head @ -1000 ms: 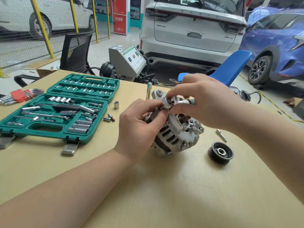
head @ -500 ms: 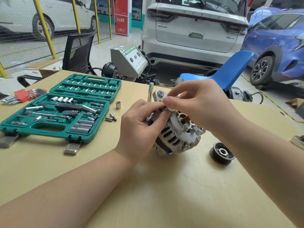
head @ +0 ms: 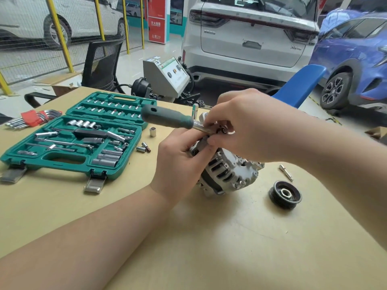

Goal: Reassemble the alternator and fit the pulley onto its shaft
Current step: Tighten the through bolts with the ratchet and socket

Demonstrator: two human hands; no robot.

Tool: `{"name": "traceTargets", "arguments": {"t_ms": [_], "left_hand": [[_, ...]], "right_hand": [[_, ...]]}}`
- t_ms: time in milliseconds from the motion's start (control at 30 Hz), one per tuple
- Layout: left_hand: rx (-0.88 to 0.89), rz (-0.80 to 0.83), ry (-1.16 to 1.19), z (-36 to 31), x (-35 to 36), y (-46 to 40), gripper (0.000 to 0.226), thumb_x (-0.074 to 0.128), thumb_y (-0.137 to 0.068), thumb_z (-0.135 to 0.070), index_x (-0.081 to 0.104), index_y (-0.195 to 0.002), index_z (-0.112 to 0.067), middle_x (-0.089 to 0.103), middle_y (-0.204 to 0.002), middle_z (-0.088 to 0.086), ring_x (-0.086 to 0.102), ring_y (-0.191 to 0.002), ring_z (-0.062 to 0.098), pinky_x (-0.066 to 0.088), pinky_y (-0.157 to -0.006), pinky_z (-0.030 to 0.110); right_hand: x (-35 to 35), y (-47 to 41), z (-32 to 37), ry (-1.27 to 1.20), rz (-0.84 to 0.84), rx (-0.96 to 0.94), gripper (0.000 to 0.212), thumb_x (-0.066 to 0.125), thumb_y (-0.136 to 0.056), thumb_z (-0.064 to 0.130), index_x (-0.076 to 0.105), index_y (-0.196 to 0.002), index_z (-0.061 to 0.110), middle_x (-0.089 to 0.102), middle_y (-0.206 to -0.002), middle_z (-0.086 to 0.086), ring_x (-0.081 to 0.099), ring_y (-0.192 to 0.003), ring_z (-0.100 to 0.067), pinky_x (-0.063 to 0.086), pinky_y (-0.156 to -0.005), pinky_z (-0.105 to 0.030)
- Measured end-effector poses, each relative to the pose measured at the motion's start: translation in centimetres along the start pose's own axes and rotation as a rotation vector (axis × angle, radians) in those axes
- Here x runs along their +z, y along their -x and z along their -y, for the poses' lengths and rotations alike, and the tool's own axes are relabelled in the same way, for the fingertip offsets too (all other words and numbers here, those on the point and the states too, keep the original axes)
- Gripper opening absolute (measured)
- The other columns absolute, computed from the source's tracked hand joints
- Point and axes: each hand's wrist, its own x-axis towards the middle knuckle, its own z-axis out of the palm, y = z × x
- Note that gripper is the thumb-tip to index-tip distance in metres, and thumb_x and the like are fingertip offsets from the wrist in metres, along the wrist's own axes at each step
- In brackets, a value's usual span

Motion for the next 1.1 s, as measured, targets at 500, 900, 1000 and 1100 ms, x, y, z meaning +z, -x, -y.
{"name": "traceTargets", "arguments": {"t_ms": [500, 900, 1000, 1100], "left_hand": [[-0.075, -0.007, 0.063, -0.1, 0.1, 0.3, 0.014, 0.080, -0.097, -0.034, 0.083, -0.110, -0.028, 0.067, -0.084, 0.004, 0.064, -0.082, 0.026, 0.060, -0.069, 0.052], [-0.248, -0.065, 0.200, -0.4, -0.7, 1.1, 0.040, 0.095, -0.081, -0.028, 0.078, -0.117, -0.022, 0.082, -0.098, -0.009, 0.080, -0.092, 0.015, 0.065, -0.083, 0.028], [-0.213, -0.091, 0.147, -0.6, -0.5, 1.7, 0.032, 0.092, -0.084, -0.031, 0.080, -0.111, -0.019, 0.082, -0.098, -0.014, 0.080, -0.093, 0.011, 0.063, -0.085, 0.024], [-0.128, -0.105, 0.054, -0.5, -0.5, 1.8, 0.032, 0.087, -0.088, -0.039, 0.081, -0.109, -0.015, 0.081, -0.096, -0.014, 0.079, -0.090, 0.007, 0.063, -0.083, 0.026]], "right_hand": [[-0.4, -1.3, 0.5, 0.035, -0.035, 0.079, 0.018, 0.070, -0.086, 0.043, 0.065, -0.087, 0.026, 0.061, -0.076, 0.004, 0.061, -0.071, -0.025, 0.053, -0.061, -0.037], [0.4, -1.7, -1.0, -0.443, 0.049, 0.410, 0.028, 0.077, -0.086, 0.042, 0.074, -0.079, 0.014, 0.074, -0.064, -0.002, 0.063, -0.048, -0.011, 0.046, -0.045, -0.022], [-0.3, -1.1, -0.8, -0.239, 0.001, 0.176, 0.016, 0.075, -0.087, 0.040, 0.069, -0.086, 0.026, 0.067, -0.072, 0.007, 0.065, -0.065, -0.014, 0.048, -0.059, -0.028], [-0.8, -0.4, 0.1, -0.030, 0.019, -0.121, 0.011, 0.073, -0.090, 0.033, 0.063, -0.094, 0.033, 0.060, -0.090, 0.011, 0.056, -0.083, -0.019, 0.049, -0.075, -0.037]]}}
